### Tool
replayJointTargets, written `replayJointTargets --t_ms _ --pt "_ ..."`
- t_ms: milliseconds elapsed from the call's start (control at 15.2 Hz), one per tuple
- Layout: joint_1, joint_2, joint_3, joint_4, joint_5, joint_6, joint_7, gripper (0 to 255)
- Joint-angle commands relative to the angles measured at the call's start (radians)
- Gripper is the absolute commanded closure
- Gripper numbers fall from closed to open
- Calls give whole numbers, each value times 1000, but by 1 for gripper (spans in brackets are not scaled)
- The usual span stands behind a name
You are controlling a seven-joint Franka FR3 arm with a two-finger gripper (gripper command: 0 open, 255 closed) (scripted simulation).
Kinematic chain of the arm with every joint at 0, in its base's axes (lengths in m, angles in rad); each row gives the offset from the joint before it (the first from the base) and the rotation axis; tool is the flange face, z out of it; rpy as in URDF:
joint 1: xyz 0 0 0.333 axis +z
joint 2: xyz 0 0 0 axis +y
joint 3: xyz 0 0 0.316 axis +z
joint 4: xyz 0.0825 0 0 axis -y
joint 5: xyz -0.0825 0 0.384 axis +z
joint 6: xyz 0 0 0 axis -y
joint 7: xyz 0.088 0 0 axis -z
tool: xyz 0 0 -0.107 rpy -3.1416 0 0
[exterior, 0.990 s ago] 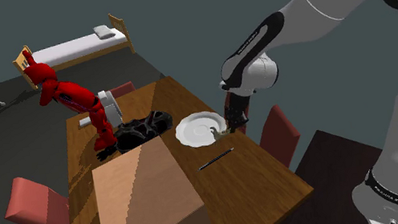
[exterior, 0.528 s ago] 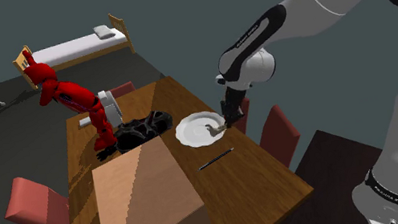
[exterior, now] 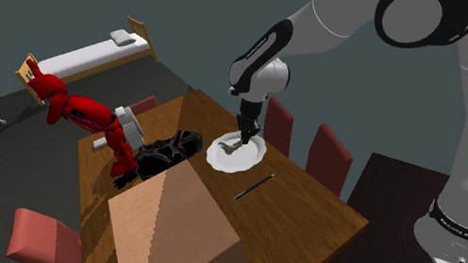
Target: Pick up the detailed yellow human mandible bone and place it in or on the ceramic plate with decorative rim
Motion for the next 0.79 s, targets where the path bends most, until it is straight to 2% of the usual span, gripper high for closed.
replayJointTargets --t_ms 0,726 --pt "-6 67 9 80 9 -13 9 255" --pt "-27 159 42 83 76 61 -63 255"
